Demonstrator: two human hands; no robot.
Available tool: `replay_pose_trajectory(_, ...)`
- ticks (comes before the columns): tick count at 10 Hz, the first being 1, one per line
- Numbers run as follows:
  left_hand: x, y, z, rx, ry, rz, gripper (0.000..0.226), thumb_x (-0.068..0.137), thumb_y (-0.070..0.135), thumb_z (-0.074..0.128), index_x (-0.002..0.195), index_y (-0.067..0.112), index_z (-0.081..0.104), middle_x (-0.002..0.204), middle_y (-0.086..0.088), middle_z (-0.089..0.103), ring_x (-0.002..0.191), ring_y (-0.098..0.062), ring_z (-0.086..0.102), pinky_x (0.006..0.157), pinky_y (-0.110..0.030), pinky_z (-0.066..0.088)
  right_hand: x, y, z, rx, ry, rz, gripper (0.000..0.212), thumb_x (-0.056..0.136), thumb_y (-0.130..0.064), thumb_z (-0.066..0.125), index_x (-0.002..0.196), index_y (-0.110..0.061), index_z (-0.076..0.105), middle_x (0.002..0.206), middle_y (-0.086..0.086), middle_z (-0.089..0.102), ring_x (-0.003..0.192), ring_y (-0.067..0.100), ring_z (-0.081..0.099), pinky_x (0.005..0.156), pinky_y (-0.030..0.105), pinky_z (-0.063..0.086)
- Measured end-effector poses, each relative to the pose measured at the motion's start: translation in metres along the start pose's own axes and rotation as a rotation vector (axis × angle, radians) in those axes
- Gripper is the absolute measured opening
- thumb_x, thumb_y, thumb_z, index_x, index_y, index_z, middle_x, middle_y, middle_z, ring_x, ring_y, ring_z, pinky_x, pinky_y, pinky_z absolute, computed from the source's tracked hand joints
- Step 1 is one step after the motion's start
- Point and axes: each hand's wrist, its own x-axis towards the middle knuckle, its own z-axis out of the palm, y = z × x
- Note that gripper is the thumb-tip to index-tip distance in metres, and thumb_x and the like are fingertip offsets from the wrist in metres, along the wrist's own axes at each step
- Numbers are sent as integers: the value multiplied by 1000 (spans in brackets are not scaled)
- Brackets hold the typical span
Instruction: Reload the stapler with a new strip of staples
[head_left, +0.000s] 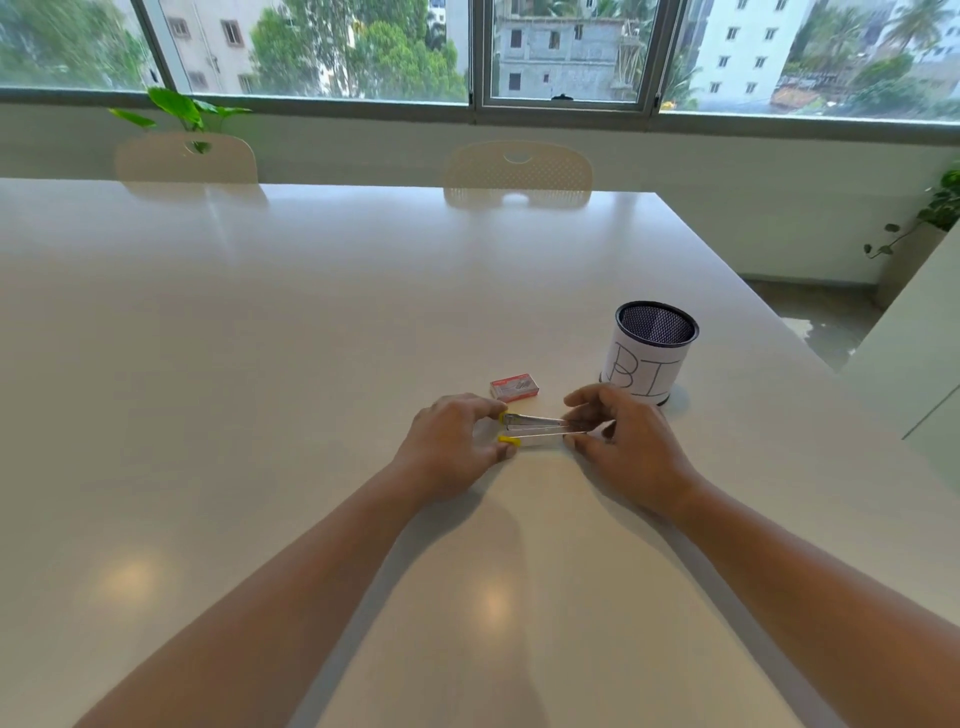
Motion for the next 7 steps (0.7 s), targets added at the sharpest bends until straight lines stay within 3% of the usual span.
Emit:
replay_pose_trajectory(3,-7,-6,12,83,76,34,50,86,39,68,132,22,58,129,4,63,121,-20,53,103,-34,33,2,5,6,-45,-1,11,33,75,-12,76,103,-28,67,82,-16,72,85,-7,62,71,-1,40)
replay_pose_trajectory(5,-12,-3,15,168,98,62,60,86,48,61,138,22,50,133,1,60,124,-21,52,104,-34,33,-1,3,7,-116,6,27,32,76,-18,73,106,-28,67,85,-15,71,81,-4,64,72,1,42)
replay_pose_trajectory(6,-12,-4,18,206,103,68,78,81,64,57,143,21,40,141,0,54,129,-21,48,107,-36,33,-4,2,9,-209,17,8,35,79,-24,71,113,-23,68,94,-9,72,88,11,65,84,24,51)
replay_pose_trajectory(7,-13,-2,18,222,128,28,86,78,73,51,145,20,37,146,0,49,133,-20,44,109,-36,31,-13,-2,11,-321,62,1,38,84,-28,65,120,-17,66,110,3,72,107,23,61,92,32,46)
